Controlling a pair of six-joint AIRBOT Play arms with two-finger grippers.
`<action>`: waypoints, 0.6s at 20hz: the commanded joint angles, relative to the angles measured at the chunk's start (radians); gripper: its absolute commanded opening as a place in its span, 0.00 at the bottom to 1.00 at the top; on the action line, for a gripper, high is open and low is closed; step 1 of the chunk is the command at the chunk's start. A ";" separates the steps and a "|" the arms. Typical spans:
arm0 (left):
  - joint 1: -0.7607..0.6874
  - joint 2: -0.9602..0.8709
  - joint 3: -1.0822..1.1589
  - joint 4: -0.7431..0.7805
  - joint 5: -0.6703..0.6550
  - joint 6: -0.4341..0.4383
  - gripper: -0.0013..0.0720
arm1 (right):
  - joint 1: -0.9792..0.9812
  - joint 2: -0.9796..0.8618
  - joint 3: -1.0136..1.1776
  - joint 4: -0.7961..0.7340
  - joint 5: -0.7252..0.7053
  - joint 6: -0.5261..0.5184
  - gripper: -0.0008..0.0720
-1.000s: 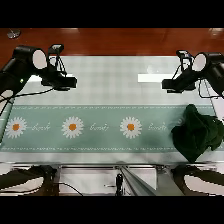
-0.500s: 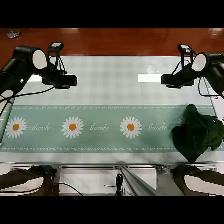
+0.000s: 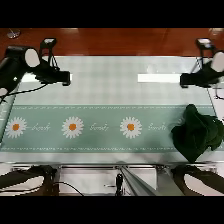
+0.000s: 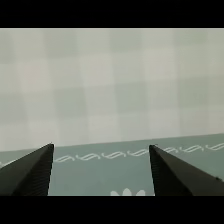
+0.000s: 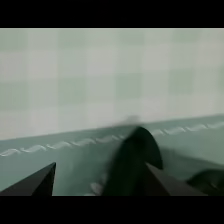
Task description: Fold the shirts.
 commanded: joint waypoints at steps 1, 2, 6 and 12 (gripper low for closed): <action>0.049 0.134 -0.100 -0.038 -0.022 0.030 0.98 | -0.151 0.273 -0.201 -0.080 0.092 0.158 0.86; 0.045 0.200 -0.163 -0.075 0.010 0.030 0.98 | -0.197 0.351 -0.295 -0.074 0.076 0.174 0.86; 0.002 0.398 -0.418 -0.251 0.076 0.029 0.98 | -0.355 0.471 -0.618 0.076 0.063 0.095 0.86; -0.109 0.415 -0.529 -0.301 0.113 0.030 0.98 | -0.363 0.327 -0.745 0.095 -0.133 0.057 0.86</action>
